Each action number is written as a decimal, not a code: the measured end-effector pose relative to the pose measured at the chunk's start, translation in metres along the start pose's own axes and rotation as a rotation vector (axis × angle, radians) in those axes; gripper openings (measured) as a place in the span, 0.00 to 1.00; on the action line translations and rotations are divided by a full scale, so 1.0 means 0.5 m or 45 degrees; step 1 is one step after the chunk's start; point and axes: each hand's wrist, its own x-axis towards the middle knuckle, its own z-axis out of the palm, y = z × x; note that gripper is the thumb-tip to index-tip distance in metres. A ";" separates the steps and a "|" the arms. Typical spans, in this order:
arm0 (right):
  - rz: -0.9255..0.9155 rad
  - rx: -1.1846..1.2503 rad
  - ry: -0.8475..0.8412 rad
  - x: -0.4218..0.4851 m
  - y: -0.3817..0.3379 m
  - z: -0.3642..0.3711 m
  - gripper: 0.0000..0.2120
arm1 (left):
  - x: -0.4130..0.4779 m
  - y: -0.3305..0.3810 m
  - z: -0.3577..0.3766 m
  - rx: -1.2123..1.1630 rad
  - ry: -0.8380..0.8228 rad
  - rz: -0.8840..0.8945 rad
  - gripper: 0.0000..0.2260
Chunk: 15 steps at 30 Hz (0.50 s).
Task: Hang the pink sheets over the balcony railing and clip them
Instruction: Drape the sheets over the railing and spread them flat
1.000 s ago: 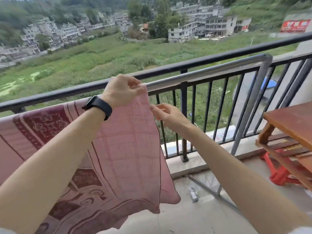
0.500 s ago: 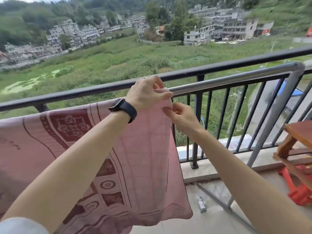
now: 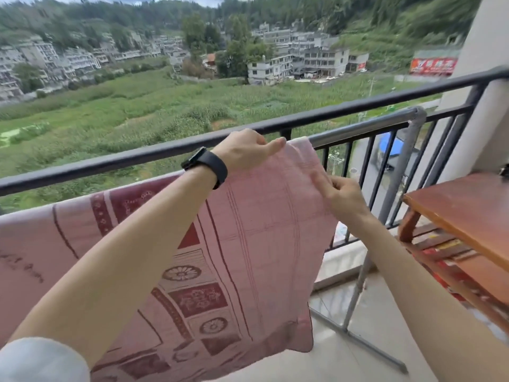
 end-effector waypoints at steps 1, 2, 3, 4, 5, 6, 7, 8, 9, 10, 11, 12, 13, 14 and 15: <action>0.012 -0.038 -0.036 -0.006 0.011 0.000 0.29 | 0.008 0.010 0.007 0.004 0.033 0.025 0.25; 0.005 -0.072 -0.021 -0.012 0.017 -0.004 0.30 | 0.013 0.019 0.016 0.013 0.095 0.050 0.21; -0.027 -0.094 0.028 -0.017 0.019 -0.012 0.30 | 0.013 0.026 0.026 0.036 0.185 0.076 0.16; -0.077 -0.104 0.108 -0.022 0.021 -0.024 0.30 | 0.010 0.033 0.039 0.087 0.300 0.111 0.12; -0.129 -0.117 0.217 -0.024 0.027 -0.041 0.29 | 0.005 0.041 0.057 0.145 0.416 0.152 0.10; -0.169 -0.131 0.331 -0.023 0.035 -0.061 0.30 | 0.002 0.047 0.077 0.185 0.512 0.188 0.10; -0.180 -0.164 0.400 -0.016 0.053 -0.081 0.30 | 0.000 0.055 0.096 0.198 0.587 0.224 0.11; -0.148 -0.235 0.375 -0.009 0.072 -0.096 0.31 | 0.000 0.062 0.112 0.209 0.642 0.254 0.12; -0.055 -0.387 0.265 -0.002 0.094 -0.104 0.33 | 0.005 0.070 0.124 0.229 0.687 0.276 0.14; 0.046 -0.550 0.128 0.002 0.116 -0.108 0.36 | 0.012 0.079 0.132 0.259 0.715 0.282 0.16; 0.107 -0.599 0.037 0.008 0.137 -0.110 0.39 | 0.020 0.088 0.137 0.278 0.712 0.268 0.19; 0.122 -0.527 0.027 0.018 0.148 -0.110 0.39 | 0.030 0.097 0.137 0.289 0.679 0.234 0.20; 0.100 -0.386 0.050 0.030 0.147 -0.110 0.35 | 0.043 0.106 0.135 0.298 0.639 0.187 0.21; 0.069 -0.257 0.059 0.043 0.135 -0.109 0.28 | 0.055 0.113 0.129 0.310 0.589 0.125 0.22; 0.046 -0.155 0.032 0.056 0.126 -0.107 0.21 | 0.066 0.116 0.125 0.290 0.540 0.067 0.23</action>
